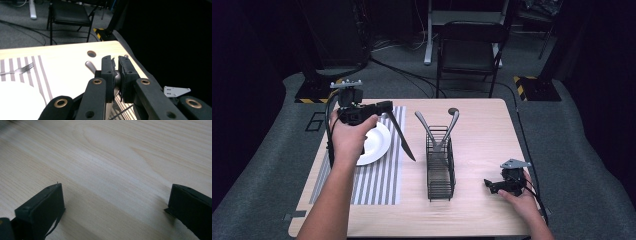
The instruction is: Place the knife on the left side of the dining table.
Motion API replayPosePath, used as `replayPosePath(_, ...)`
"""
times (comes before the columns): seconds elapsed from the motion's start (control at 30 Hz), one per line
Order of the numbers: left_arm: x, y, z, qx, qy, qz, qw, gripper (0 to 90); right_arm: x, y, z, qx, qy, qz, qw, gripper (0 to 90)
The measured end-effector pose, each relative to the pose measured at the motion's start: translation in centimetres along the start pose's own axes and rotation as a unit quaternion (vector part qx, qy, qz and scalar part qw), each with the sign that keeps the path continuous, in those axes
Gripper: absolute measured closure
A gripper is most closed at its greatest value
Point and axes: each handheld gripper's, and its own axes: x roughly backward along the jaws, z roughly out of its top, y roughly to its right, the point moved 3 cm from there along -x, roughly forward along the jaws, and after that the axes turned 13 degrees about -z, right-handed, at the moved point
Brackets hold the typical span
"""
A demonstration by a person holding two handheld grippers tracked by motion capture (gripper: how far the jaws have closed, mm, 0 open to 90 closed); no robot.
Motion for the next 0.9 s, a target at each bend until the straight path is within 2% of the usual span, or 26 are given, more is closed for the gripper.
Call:
replayPosePath(0.03, -0.1, -0.4, -0.2, 0.01, 0.003, 0.002, 0.9999, 83.6, 0.0, 0.0, 0.0, 0.0, 0.0, 0.0, 1.0, 0.0)
replayPosePath(0.07, -0.1, -0.4, -0.2, 0.01, 0.003, 0.002, 0.9999, 83.6, 0.0, 0.0, 0.0, 0.0, 0.0, 0.0, 1.0, 0.0)
replayPosePath(0.27, 0.1, -2.3, -1.2, 0.038, 0.012, 0.012, 0.9991, 83.6, 0.0, 0.0, 0.0, 0.0, 0.0, 0.0, 1.0, 0.0)
replayPosePath(0.4, 0.3, -3.7, -1.8, 0.045, 0.013, 0.017, 0.9987, 83.5, 0.0, 0.0, 0.0, 0.0, 0.001, 0.0, 1.0, 0.0)
replayPosePath(0.63, 0.8, -5.6, -3.0, 0.078, 0.027, 0.029, 0.9962, 83.5, 0.0, 0.0, 0.0, 0.0, 0.0, 0.0, 1.0, 0.0)
replayPosePath(0.9, 2.0, -7.4, -4.4, 0.097, 0.04, 0.036, 0.9938, 83.5, 0.0, 0.0, 0.0, 0.0, 0.0, 0.0, 1.0, 0.0)
